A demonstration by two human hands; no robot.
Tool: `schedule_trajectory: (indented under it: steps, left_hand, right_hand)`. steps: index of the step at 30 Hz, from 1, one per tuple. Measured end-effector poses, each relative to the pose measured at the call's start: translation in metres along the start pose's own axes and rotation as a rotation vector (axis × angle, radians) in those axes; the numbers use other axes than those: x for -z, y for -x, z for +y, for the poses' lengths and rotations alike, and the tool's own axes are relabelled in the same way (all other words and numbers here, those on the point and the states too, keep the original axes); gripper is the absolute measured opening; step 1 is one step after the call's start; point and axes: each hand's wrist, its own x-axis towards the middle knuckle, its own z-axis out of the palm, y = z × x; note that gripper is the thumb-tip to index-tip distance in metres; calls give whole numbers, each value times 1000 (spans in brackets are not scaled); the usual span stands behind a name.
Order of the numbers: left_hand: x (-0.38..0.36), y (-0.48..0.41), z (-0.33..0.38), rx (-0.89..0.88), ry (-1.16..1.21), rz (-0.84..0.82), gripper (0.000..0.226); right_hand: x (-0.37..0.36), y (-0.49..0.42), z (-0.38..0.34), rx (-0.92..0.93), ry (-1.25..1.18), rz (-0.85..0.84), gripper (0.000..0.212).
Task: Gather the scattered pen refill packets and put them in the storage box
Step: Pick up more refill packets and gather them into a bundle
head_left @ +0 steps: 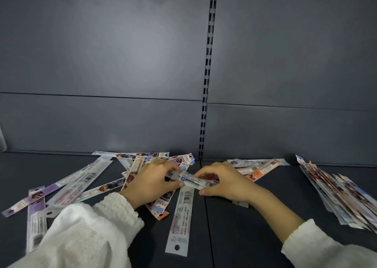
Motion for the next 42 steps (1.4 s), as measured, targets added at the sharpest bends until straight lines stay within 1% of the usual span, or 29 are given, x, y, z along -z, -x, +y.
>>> schedule_trajectory:
  steps: [3, 6, 8, 10, 13, 16, 18, 21, 24, 26, 28, 31, 35, 38, 40, 42]
  left_hand:
    - [0, -1, 0, 19, 117, 55, 42]
    - [4, -1, 3, 29, 196, 131, 44]
    - [5, -1, 4, 34, 236, 191, 51]
    - [4, -1, 6, 56, 305, 240, 59]
    - [4, 0, 9, 95, 426, 321, 60]
    - [8, 0, 18, 161, 644, 346, 46]
    - [12, -1, 30, 164, 791, 290, 34]
    - [17, -6, 54, 80, 1041, 219, 24]
    - [17, -13, 73, 38, 1238, 241, 22]
    - [16, -17, 77, 40, 1286, 290, 22]
    - [16, -17, 76, 36, 1302, 291, 22]
    - [17, -15, 69, 32, 1359, 224, 25]
    - [20, -13, 63, 44, 1529, 143, 29]
    - [28, -14, 57, 76, 1683, 161, 26]
    - [35, -16, 47, 93, 1706, 223, 23]
    - [38, -17, 35, 147, 1696, 270, 20]
  right_hand:
    - [1, 0, -4, -2, 28, 74, 40]
    - [1, 1, -7, -11, 145, 173, 32]
    - [1, 0, -9, -16, 220, 244, 26]
    - [3, -1, -9, -40, 217, 335, 23]
    - [7, -3, -11, -49, 44, 508, 24]
    - [8, -3, -19, -18, -280, 641, 23]
    - [9, -2, -29, 34, -473, 659, 24]
    - [9, 1, -43, 97, -606, 632, 24]
    - [7, 4, -55, 128, -755, 563, 24]
    - [6, 5, -59, 117, -781, 542, 24]
    - [6, 5, -59, 89, -822, 524, 23]
    - [7, 6, -58, 72, -933, 503, 20]
    - [11, 8, -59, 18, -1082, 490, 12]
    - [18, 7, -56, -31, -1111, 555, 7]
    - [28, 7, -52, -43, -1108, 655, 10]
    - [39, 8, -49, -31, -1145, 743, 11]
